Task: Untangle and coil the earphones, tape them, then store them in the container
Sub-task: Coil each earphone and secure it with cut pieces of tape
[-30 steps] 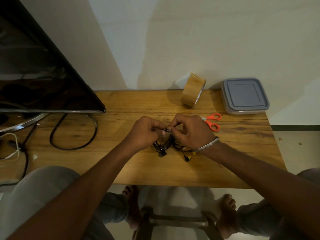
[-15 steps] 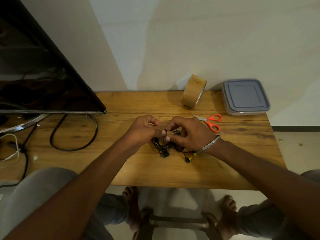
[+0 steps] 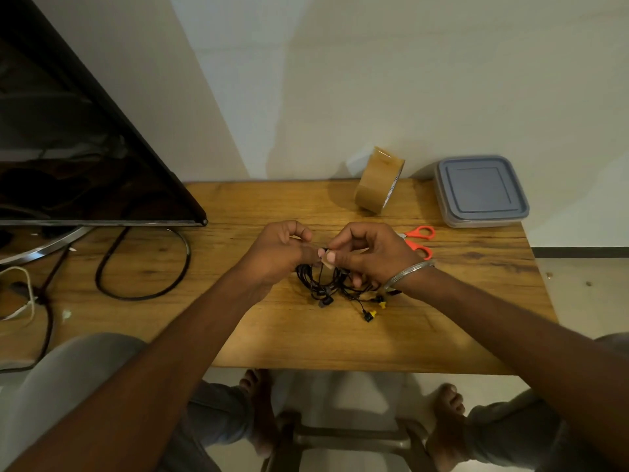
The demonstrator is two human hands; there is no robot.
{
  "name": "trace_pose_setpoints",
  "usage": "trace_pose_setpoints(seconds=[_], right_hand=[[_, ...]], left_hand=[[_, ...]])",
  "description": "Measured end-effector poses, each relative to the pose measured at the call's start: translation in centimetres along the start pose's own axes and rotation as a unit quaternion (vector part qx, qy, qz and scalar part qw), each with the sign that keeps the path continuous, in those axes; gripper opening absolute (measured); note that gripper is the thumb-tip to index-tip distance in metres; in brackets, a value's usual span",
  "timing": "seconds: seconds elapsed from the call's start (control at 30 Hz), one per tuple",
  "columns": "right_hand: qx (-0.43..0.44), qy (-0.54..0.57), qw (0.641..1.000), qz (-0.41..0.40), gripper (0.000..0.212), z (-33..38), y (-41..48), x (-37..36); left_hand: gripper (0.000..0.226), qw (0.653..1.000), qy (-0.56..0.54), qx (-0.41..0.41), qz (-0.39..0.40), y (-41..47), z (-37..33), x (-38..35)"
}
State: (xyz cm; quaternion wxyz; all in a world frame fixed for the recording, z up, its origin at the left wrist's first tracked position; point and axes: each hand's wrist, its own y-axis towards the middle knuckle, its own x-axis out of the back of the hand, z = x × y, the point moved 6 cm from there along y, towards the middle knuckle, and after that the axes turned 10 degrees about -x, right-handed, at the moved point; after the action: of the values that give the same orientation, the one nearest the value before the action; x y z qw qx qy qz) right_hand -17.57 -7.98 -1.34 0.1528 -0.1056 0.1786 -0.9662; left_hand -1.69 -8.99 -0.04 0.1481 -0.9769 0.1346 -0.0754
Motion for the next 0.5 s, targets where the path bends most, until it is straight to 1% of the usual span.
trace_pose_setpoints(seconds=[0.07, 0.2, 0.3, 0.4, 0.5], right_hand=[[-0.004, 0.0, 1.0, -0.007, 0.016, -0.2, 0.1, -0.1], [0.061, -0.139, 0.988, -0.032, 0.019, 0.7, -0.4, -0.2], [0.1, -0.203, 0.973, -0.037, 0.021, 1.3, -0.9, -0.5], [0.126, -0.231, 0.964, -0.04, 0.021, 1.6, -1.0, -0.4], [0.133, -0.245, 0.959, -0.047, 0.019, 1.5, -0.8, 0.0]], left_hand=[[0.029, 1.0, 0.017, -0.001, 0.011, -0.1, -0.1, -0.3], [0.028, 0.998, 0.059, 0.007, 0.032, -0.2, 0.1, -0.8], [0.024, 0.994, 0.1, 0.006, 0.052, -0.2, 0.0, -1.0], [0.019, 0.986, 0.14, 0.003, 0.088, -0.3, -0.3, -1.3], [0.017, 0.979, 0.159, 0.002, 0.127, -0.7, -0.6, -1.6]])
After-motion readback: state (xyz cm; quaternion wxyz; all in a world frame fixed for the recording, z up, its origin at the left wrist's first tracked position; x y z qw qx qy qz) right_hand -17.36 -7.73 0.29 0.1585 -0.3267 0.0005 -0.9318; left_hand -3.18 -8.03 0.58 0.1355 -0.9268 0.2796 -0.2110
